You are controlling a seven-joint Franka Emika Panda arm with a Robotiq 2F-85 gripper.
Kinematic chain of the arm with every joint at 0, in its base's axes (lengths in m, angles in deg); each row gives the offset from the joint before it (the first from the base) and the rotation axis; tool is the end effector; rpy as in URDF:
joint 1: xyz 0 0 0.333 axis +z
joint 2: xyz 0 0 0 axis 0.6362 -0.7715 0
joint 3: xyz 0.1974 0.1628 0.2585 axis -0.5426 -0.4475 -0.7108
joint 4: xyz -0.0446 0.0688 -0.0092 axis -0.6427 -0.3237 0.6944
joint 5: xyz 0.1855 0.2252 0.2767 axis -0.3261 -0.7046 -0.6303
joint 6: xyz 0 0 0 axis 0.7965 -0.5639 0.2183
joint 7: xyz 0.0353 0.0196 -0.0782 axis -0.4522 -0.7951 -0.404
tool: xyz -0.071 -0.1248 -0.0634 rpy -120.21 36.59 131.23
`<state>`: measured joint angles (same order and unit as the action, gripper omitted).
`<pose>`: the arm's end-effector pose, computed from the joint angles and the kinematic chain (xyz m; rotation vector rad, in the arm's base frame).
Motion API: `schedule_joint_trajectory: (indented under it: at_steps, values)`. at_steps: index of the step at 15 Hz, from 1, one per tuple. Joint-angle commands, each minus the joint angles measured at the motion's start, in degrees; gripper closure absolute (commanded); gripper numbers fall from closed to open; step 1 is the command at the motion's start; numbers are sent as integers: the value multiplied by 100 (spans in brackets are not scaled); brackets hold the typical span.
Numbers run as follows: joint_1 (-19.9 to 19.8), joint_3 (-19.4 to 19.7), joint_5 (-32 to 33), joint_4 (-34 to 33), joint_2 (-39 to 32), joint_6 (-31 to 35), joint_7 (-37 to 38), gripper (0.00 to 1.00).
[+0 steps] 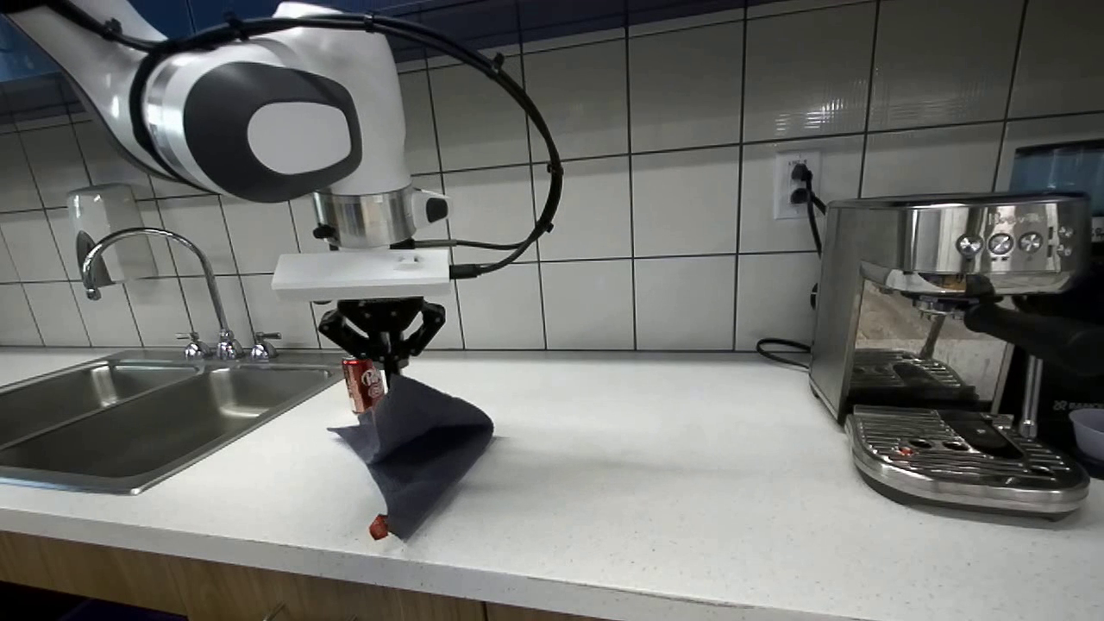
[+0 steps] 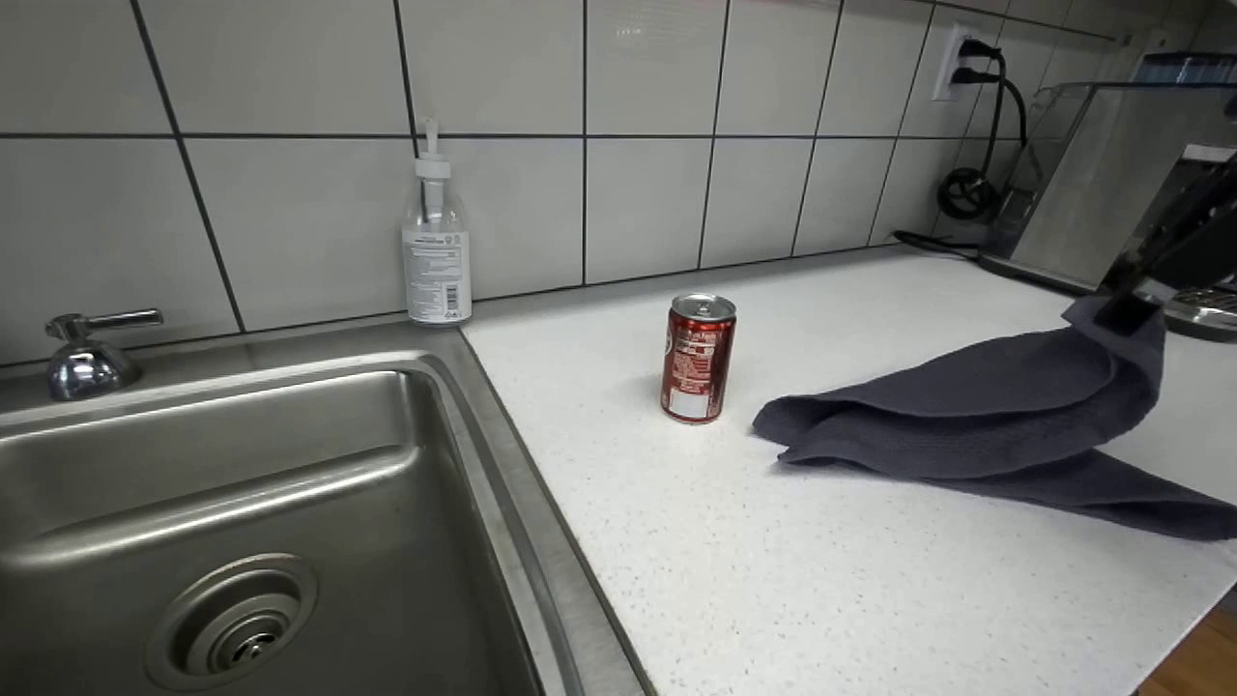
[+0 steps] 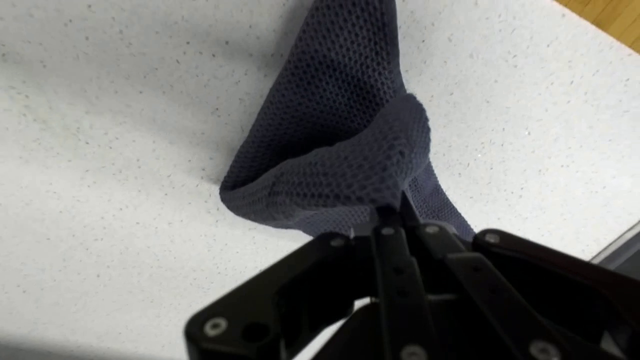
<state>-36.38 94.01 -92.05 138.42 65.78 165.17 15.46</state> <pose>0.3882 -0.0616 0.3309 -2.9331 -0.7324 -0.4127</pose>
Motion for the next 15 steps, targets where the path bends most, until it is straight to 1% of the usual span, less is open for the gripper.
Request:
schedule_joint_trajectory:
  at_steps: [1,8,14,15]
  values:
    - [-79,-107,305,59,-47,-104,247,99]
    - [-80,-103,309,100,-348,-27,249,99]
    - [-162,-116,491,100,-387,-90,238,99]
    - [-178,-118,530,100,-364,-113,243,72]
